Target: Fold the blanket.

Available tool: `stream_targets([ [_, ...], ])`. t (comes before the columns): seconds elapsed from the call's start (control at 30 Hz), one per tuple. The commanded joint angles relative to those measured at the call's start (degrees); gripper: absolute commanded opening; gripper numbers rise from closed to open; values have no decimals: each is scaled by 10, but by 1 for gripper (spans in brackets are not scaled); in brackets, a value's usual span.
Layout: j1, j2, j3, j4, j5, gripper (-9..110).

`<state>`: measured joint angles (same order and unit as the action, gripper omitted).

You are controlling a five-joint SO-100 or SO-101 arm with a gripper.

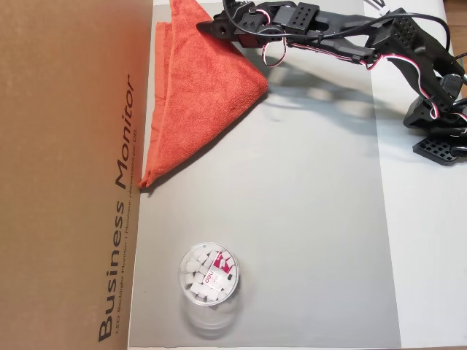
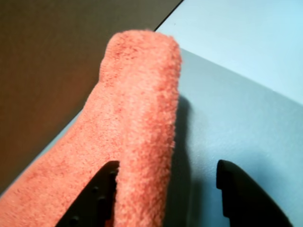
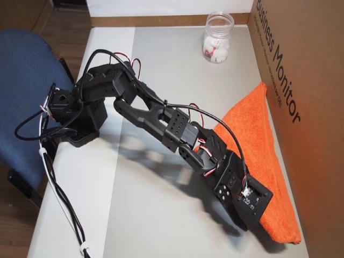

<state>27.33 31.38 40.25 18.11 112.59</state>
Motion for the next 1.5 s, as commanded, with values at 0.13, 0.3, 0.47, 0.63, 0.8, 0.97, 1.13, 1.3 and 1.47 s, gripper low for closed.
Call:
stream_targets([
  [0.13, 25, 100, 0, -4, -164, 21],
  [0.3, 25, 149, 0, -11, -255, 21],
  [0.47, 0, 179, -1, -11, -272, 17],
  [0.63, -35, 182, -1, -11, -281, -1],
  [0.8, -83, 177, 29, -13, -281, 0],
  [0.97, -119, 138, 50, -13, -274, 0],
  [1.13, -127, 86, 45, -13, -279, 0],
  [1.3, -127, 34, 44, -58, -279, 0],
  [1.47, -122, -15, 44, -160, -272, 0],
])
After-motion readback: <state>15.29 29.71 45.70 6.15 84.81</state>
